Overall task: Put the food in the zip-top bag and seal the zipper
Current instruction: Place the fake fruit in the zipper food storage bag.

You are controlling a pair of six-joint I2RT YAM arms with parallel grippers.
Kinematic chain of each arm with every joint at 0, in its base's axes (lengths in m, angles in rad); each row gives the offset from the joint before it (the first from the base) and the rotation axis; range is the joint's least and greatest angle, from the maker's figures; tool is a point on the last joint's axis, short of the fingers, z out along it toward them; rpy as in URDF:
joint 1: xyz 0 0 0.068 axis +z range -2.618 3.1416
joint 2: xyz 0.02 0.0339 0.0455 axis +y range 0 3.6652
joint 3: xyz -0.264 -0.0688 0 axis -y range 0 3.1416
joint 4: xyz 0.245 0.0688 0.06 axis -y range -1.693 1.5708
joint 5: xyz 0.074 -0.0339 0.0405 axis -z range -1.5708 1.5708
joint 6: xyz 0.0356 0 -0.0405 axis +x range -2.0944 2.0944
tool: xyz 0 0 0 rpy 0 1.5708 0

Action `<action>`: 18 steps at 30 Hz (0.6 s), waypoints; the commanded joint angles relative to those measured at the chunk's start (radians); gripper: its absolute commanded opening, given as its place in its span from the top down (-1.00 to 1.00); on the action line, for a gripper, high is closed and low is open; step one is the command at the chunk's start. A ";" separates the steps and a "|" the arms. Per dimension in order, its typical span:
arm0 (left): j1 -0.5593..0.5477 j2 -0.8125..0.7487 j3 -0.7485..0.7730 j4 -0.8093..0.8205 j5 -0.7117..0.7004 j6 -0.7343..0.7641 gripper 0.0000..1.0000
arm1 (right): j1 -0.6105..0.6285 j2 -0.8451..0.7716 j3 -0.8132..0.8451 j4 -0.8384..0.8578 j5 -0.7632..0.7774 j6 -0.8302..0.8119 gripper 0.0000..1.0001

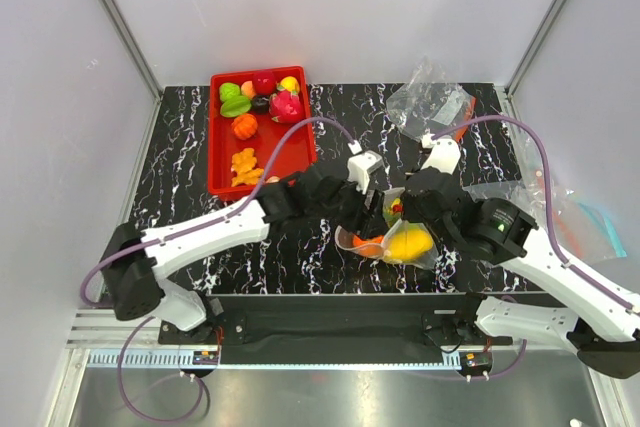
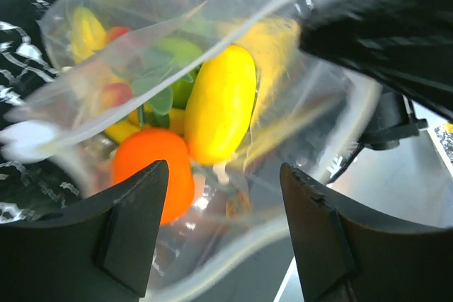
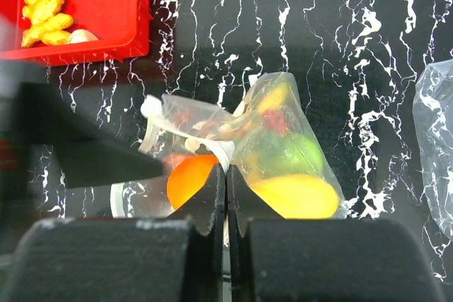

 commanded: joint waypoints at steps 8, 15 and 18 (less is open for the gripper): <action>0.007 -0.304 -0.079 -0.175 -0.258 0.025 -0.49 | -0.004 -0.029 -0.025 0.034 0.034 0.030 1.00; 0.039 -0.223 -0.159 -0.169 -0.210 0.001 -0.50 | -0.004 -0.026 -0.026 0.037 0.031 0.033 1.00; 0.042 -0.178 -0.171 -0.119 -0.185 -0.013 -0.50 | -0.004 -0.024 -0.026 0.039 0.025 0.039 1.00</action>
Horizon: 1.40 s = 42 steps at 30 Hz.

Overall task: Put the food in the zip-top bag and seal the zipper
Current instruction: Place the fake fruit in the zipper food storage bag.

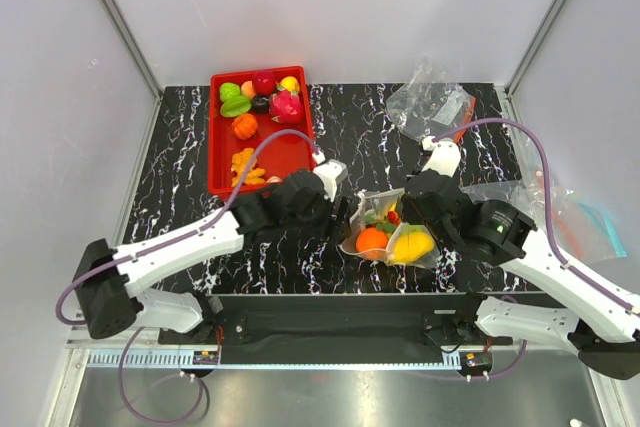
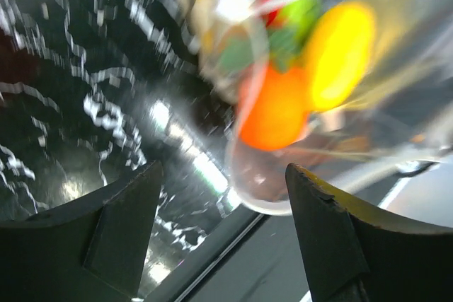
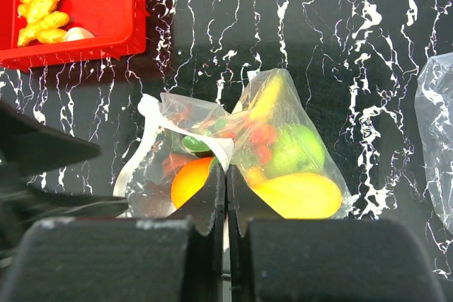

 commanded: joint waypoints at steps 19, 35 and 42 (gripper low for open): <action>0.087 0.083 0.196 0.107 0.336 -0.038 1.00 | -0.004 0.089 0.002 0.269 -0.372 -0.055 1.00; 0.146 -0.024 0.107 0.098 0.455 -0.056 1.00 | 0.000 0.097 -0.099 0.386 -0.520 0.066 0.99; 0.148 -0.021 0.023 0.148 0.462 -0.062 1.00 | -0.002 0.062 -0.138 0.383 -0.500 0.050 0.59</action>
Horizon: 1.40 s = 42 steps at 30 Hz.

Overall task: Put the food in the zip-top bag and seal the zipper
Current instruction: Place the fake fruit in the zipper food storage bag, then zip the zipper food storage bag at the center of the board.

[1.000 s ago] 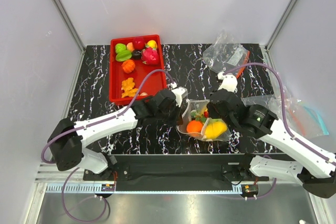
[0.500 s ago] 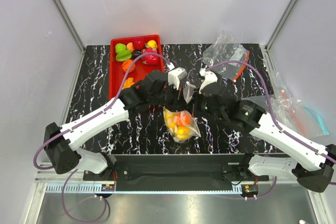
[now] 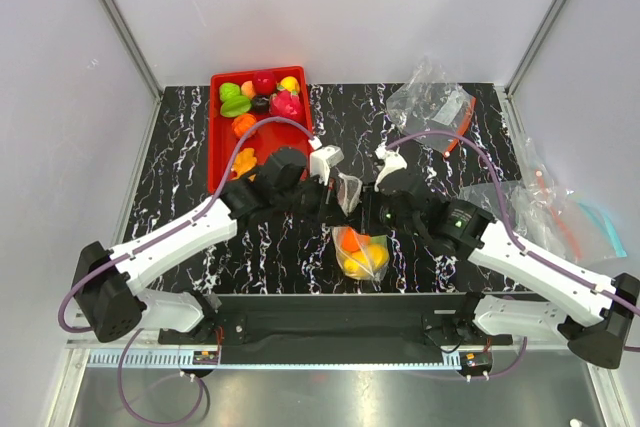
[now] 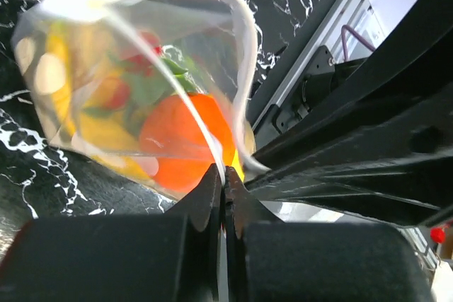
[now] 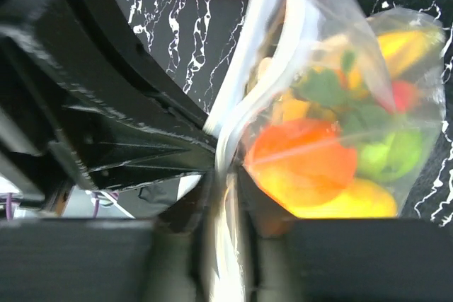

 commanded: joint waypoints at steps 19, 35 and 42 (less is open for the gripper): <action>0.090 -0.014 0.011 0.104 0.094 -0.104 0.93 | 0.022 -0.033 0.020 -0.023 -0.098 -0.200 -0.69; 0.094 0.040 0.026 0.249 0.123 -0.270 0.86 | 0.116 0.119 0.132 -0.147 0.116 -0.263 -0.61; 0.093 0.012 0.025 0.220 0.086 -0.239 0.12 | 0.120 0.093 0.132 -0.203 0.236 -0.215 0.78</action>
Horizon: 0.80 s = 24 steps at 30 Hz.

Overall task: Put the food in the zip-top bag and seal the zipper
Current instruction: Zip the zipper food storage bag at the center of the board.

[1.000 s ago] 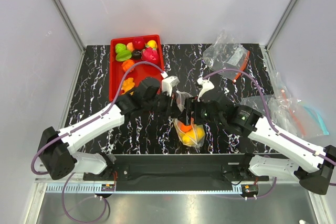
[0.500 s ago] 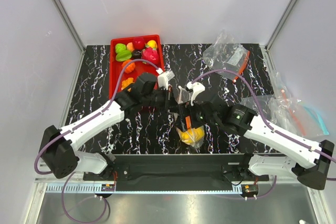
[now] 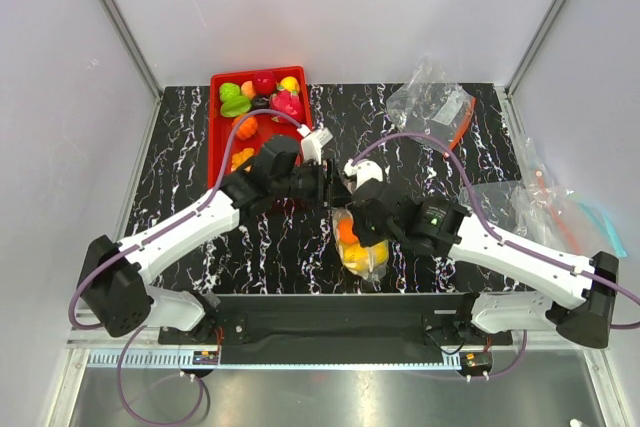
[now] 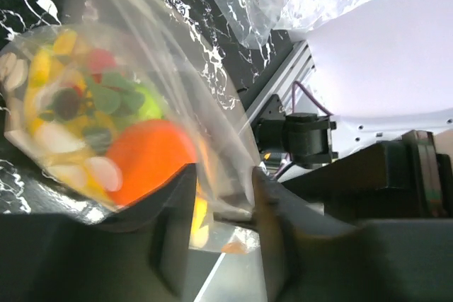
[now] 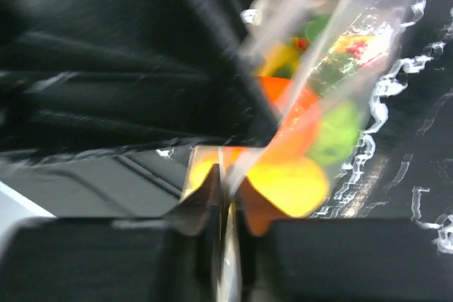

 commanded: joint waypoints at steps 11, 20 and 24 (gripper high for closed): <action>0.173 -0.176 -0.054 0.118 0.035 0.089 -0.77 | 0.007 -0.199 -0.037 -0.028 0.013 -0.193 1.00; 0.185 -0.233 -0.327 0.640 0.050 0.278 -0.82 | 0.007 -0.472 -0.077 0.033 -0.216 -0.389 1.00; 0.185 -0.158 -0.330 0.766 0.216 0.302 -0.82 | 0.007 -0.462 -0.045 -0.022 -0.279 -0.414 1.00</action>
